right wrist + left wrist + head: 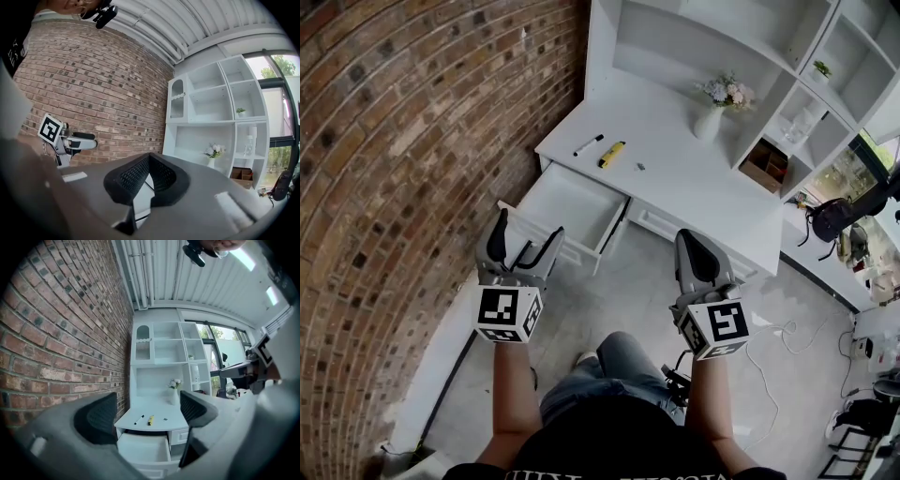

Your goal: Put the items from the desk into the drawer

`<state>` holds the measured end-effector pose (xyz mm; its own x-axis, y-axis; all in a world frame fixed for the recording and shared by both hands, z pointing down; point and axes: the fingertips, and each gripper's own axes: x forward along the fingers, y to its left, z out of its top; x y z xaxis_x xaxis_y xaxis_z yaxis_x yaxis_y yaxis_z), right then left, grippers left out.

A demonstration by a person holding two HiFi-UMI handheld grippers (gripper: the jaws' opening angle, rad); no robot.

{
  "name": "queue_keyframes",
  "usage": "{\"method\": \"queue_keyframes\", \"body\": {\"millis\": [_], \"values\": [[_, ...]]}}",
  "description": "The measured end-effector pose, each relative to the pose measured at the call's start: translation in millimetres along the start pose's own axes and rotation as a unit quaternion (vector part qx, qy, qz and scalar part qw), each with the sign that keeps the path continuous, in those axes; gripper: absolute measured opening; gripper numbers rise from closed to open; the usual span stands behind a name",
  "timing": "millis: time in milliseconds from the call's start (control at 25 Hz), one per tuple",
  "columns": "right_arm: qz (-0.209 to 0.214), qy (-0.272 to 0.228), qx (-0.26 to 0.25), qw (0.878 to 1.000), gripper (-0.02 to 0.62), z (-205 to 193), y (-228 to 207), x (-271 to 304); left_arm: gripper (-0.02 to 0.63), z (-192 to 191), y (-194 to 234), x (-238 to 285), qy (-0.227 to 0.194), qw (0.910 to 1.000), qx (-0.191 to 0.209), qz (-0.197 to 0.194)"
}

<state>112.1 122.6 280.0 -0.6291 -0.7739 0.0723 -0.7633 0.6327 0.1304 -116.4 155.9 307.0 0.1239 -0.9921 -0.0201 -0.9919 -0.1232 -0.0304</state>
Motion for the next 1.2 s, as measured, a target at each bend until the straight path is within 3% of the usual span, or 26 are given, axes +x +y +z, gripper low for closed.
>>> {"method": "queue_keyframes", "body": {"millis": [240,600,840,1200], "values": [[0.013,-0.002,-0.008,1.0,-0.008,2.1,1.7,11.9,0.434,1.8,-1.2,13.6,-0.004,1.0,0.004,-0.002],[-0.007,0.015,0.012,1.0,-0.008,-24.1,-34.6,36.4,0.434,-21.5,-10.7,65.0,0.021,0.9994,0.006,-0.028],[-0.019,0.019,0.032,0.999,-0.008,-38.7,-75.5,77.9,0.434,-31.1,-11.1,126.0,0.035,0.9981,0.021,-0.046],[-0.041,0.028,0.057,0.997,-0.008,-54.4,-144.1,160.0,0.434,-43.1,-19.1,249.0,0.065,0.9901,0.055,-0.112]]}}
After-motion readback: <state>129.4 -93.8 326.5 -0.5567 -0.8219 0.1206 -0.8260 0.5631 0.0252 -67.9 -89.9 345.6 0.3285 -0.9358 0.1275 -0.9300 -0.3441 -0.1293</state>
